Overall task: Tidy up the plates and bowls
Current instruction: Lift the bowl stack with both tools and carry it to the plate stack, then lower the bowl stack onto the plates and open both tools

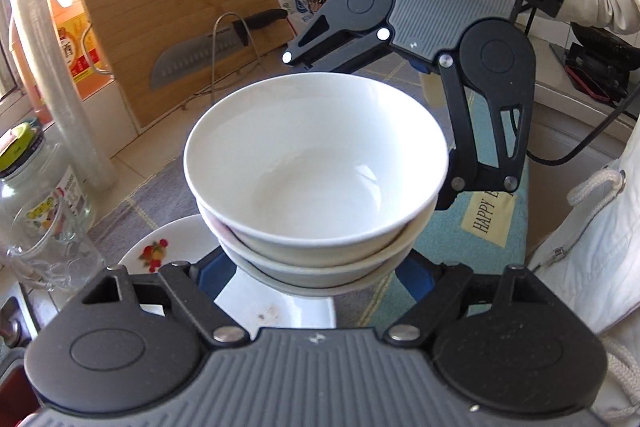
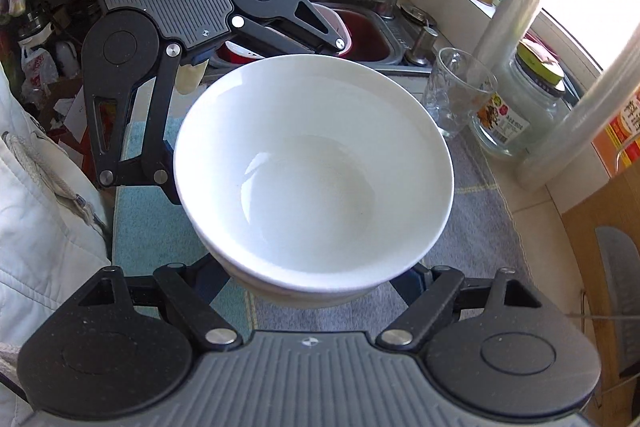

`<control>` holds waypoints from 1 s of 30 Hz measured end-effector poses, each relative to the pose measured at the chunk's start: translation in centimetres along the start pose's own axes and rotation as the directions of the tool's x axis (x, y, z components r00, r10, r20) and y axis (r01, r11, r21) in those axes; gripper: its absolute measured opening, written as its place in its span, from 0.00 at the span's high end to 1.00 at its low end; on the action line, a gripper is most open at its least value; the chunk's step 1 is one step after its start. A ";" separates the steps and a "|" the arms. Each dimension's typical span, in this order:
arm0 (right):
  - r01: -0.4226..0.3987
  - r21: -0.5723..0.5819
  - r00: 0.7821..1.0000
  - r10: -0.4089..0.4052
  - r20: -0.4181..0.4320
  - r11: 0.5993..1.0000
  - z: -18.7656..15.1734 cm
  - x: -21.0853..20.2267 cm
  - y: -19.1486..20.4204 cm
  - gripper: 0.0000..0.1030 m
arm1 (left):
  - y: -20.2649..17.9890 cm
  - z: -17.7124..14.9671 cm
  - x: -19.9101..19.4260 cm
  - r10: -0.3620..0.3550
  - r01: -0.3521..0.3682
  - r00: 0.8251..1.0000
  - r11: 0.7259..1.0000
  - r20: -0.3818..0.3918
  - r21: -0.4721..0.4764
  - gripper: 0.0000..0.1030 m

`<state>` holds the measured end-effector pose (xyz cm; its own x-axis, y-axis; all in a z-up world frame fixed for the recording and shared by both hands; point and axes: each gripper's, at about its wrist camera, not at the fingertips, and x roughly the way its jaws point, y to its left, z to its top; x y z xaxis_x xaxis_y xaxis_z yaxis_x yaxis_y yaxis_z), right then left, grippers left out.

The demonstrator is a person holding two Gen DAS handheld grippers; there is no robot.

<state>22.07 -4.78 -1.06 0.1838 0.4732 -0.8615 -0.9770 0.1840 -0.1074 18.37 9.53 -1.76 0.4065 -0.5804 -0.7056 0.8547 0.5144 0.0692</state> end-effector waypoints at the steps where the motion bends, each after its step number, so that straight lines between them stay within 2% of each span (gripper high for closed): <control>1: -0.004 -0.011 1.000 0.004 0.002 1.000 0.6 0.4 -0.2 0.15 | 0.5 -0.3 -0.3 0.012 -0.012 1.000 1.000 -0.001 -0.008 0.17; 6: -0.023 -0.057 1.000 0.023 0.000 0.998 3.2 3.0 -1.0 0.15 | 2.5 -2.1 -1.1 0.055 -0.055 0.998 0.997 -0.012 -0.045 0.17; 12: -0.036 -0.059 0.999 0.035 -0.016 0.998 4.6 5.5 -1.7 0.15 | 4.7 -3.8 -0.7 0.075 -0.077 0.997 0.994 -0.026 -0.073 0.17; 30: -0.050 0.020 0.998 0.051 -0.035 0.999 4.4 7.7 -2.8 0.15 | 6.9 -4.6 1.3 0.057 -0.062 0.997 0.994 -0.053 -0.086 0.17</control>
<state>26.69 2.16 -5.15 0.1302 0.4516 -0.8826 -0.9827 0.1770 -0.0544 23.29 15.24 -5.49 0.4371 -0.5159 -0.7368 0.7972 0.6015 0.0518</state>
